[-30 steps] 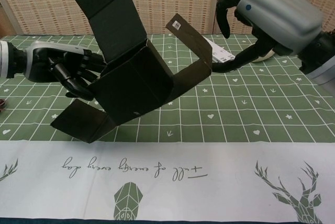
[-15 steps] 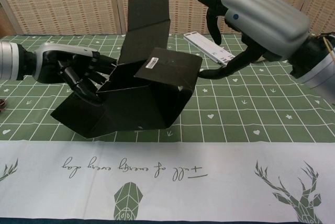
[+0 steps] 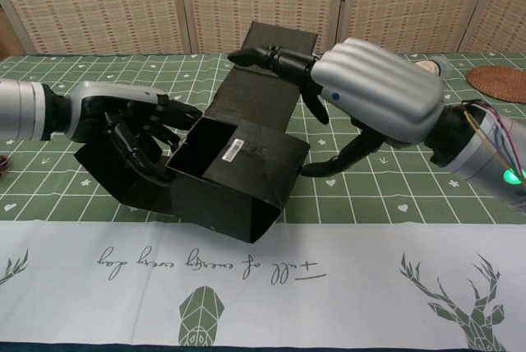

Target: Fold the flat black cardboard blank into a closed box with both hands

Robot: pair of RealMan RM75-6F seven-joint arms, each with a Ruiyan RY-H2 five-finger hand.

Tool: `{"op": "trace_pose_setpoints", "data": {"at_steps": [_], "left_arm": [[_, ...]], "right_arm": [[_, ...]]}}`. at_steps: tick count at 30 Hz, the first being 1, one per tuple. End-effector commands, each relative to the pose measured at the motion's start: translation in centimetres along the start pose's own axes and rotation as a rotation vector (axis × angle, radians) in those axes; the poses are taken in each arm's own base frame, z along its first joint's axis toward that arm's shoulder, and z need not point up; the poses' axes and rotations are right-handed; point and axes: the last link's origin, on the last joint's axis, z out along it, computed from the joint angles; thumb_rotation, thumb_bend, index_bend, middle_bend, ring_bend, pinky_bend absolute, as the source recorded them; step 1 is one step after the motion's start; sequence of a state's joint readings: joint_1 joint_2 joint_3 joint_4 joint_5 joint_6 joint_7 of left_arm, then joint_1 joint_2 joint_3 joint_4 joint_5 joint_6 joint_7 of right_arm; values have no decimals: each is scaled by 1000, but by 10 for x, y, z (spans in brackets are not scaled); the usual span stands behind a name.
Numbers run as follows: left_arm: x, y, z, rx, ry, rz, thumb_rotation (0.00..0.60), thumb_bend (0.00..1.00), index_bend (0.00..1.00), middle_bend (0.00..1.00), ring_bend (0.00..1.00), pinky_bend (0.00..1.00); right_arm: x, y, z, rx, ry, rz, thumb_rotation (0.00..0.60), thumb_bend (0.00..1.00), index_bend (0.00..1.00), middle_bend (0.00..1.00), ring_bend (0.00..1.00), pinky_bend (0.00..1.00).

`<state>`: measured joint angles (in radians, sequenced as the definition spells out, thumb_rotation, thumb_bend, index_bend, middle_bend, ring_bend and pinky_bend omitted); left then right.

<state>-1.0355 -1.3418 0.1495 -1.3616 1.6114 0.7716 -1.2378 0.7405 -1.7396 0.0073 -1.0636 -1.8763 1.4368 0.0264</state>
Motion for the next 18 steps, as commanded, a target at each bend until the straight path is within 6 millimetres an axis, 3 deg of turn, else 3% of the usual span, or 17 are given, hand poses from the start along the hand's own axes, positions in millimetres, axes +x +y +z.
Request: {"op": "trace_pose_setpoints", "data": {"at_steps": [1,9,18], "left_arm": [[-7,-4,4,8,3,8,600,63,258,228,462,776],[-17,-13,12,34,5,47,600,63,255,228,462,776],[-21,-15,17,45,7,41,600,63,235,228,461,776]], "right_arm": [[-11,-4,-1,27,-42,0,600,64,0,127,681,1000],[-32,-7,-1,65,-105,-16,600,193,24,193,709,1000],[-42,-9,7,88,-132,-19,600,258,103,245,726,1000]]}}
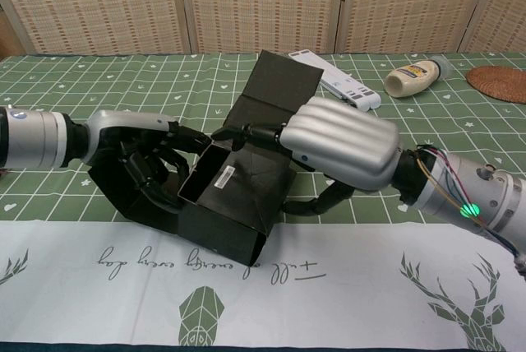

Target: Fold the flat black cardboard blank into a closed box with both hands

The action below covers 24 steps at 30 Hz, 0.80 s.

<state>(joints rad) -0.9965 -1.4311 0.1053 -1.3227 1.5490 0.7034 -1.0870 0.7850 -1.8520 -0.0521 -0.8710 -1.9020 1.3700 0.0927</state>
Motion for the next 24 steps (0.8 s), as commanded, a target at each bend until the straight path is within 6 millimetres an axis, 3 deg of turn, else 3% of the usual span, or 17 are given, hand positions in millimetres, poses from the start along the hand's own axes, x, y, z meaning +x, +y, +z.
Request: {"op": "trace_pose_setpoints", "data": {"at_steps": [1,8,24], "left_arm": [[-1,0,1,2,-2,-5,600,63,234,228,461,776],[0,0,3,-2,0,-16,600,63,213,228,454,775],[0,1,6,-13,-6,-21,600,63,180,228,436,775]], "right_arm": [[-2,0,3,8,-9,-6,600,261,111,247,726,1000],[-1,1,8,20,-29,-23,600,310,173,278,733,1000],[3,-1,10,28,-68,-31,600,353,186,296,733,1000]]}}
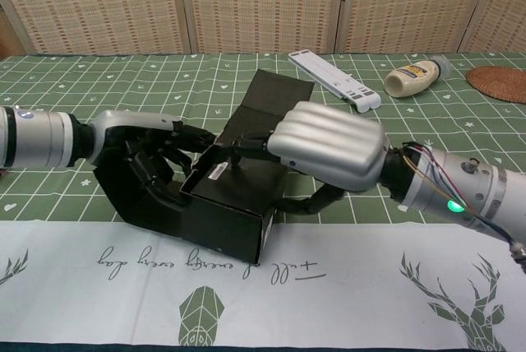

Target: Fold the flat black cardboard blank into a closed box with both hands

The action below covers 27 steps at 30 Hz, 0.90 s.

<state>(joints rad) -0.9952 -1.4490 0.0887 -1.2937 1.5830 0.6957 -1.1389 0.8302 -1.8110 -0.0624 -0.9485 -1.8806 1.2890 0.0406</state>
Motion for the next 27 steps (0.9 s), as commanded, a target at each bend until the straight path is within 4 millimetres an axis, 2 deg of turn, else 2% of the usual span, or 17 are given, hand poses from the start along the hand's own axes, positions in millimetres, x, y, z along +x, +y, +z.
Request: {"op": "trace_pose_setpoints", "data": {"at_steps": [1,27], "left_arm": [[0,0,0,-1,-1,-1,600,63,179,228,435,775],[-4,4,2,-18,-16,-2,600,63,147,206,425,775]], "right_arm": [[1,0,1,1,-10,-3,600,356,189,298,733,1000],[5,-2,-4,22,-76,-19,600,364,193,316,733,1000]]}}
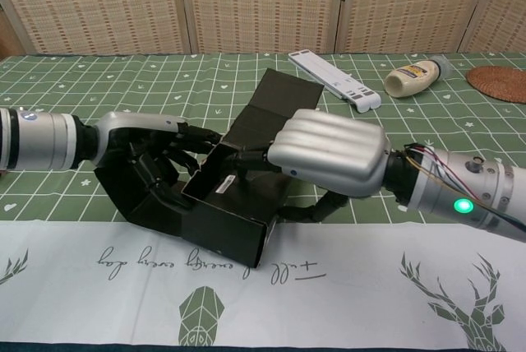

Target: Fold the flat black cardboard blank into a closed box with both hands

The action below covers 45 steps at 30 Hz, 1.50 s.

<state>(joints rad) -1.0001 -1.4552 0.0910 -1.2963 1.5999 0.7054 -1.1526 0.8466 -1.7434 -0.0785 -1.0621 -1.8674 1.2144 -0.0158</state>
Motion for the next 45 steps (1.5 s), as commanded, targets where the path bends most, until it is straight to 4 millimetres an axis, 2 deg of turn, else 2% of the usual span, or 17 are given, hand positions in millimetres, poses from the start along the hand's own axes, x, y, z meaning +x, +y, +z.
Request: {"op": "trace_pose_setpoints", "data": {"at_steps": [1,8,15,33,36,45], "left_arm": [[-1,0,0,0,-2,-1,600,63,149,206,426,775],[-2,-1,3,-2,6,-10,600,63,235,209,431,775],[-4,0,4,-8,17,-23,600,63,285,265,445,775],[-6,-2,4,-1,11,-29,600,63,286,270,447,775],[-6,-2,4,-2,10,-30,600,63,285,270,447,775],[-6,-2,3,-3,11,-33,600,63,282,270,447,775]], "right_arm": [[1,1,0,4,-8,-7,600,365,193,316,733,1000],[3,-1,0,12,-16,-9,600,365,192,316,733,1000],[5,-2,-1,15,-28,-20,600,365,192,316,733,1000],[5,-3,2,35,-89,-46,600,375,192,318,755,1000],[6,-4,3,46,-106,-63,600,412,194,346,768,1000],[8,-5,5,82,-159,-90,600,519,296,440,795,1000]]}}
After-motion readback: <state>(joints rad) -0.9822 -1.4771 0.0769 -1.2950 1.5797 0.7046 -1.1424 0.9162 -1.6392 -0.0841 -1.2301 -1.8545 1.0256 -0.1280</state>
